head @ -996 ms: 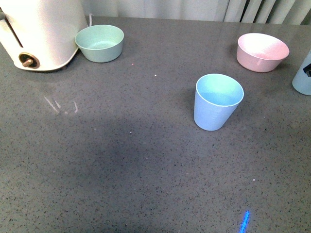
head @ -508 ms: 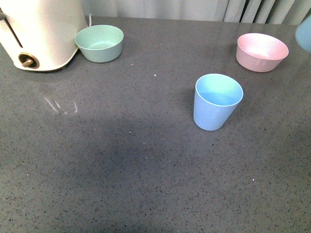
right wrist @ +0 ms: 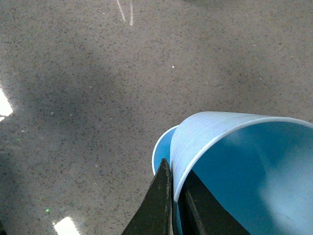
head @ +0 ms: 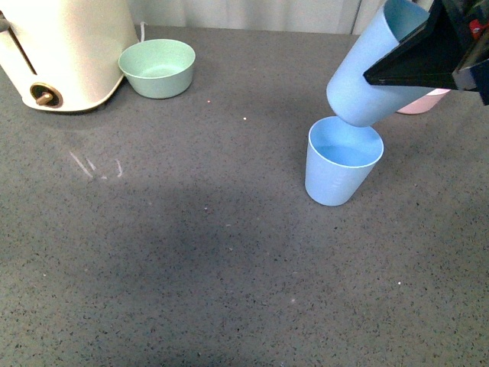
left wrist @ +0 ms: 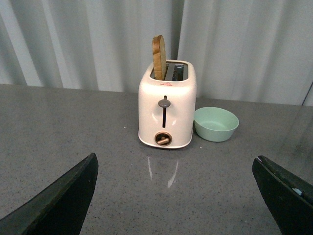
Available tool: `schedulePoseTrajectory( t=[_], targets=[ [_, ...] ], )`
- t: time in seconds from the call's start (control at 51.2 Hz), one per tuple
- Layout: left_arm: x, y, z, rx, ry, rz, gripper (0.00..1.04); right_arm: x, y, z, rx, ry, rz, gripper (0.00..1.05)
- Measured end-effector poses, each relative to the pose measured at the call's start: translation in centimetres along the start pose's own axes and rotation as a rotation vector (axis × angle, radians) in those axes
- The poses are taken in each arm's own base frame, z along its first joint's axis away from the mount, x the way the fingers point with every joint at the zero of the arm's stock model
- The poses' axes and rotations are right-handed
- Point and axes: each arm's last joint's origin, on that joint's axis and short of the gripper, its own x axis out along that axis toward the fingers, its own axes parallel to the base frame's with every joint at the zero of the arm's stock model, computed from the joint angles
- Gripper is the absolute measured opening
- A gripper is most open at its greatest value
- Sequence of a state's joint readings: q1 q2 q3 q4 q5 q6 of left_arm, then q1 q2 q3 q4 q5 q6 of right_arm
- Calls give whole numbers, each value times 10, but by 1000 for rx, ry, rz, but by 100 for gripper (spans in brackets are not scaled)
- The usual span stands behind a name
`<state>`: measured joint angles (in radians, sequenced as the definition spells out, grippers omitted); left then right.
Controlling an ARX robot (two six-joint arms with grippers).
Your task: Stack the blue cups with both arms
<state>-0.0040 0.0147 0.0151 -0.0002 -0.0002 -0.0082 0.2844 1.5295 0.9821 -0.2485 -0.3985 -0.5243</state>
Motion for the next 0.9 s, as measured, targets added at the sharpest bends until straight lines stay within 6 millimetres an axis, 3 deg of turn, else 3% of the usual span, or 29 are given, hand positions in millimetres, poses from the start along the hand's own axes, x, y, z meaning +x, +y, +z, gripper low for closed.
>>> schedulePoseTrajectory(
  t=[0.41, 0.742, 0.898],
  targets=[
    [0, 0, 0, 0, 0, 0, 96, 24, 5, -10, 35, 63, 11, 2],
    [0, 0, 0, 0, 0, 0, 96, 25, 4, -10, 27, 46, -25, 48],
    [0, 0, 0, 0, 0, 0, 96, 14, -1, -10, 38, 6, -71, 68]
  ],
)
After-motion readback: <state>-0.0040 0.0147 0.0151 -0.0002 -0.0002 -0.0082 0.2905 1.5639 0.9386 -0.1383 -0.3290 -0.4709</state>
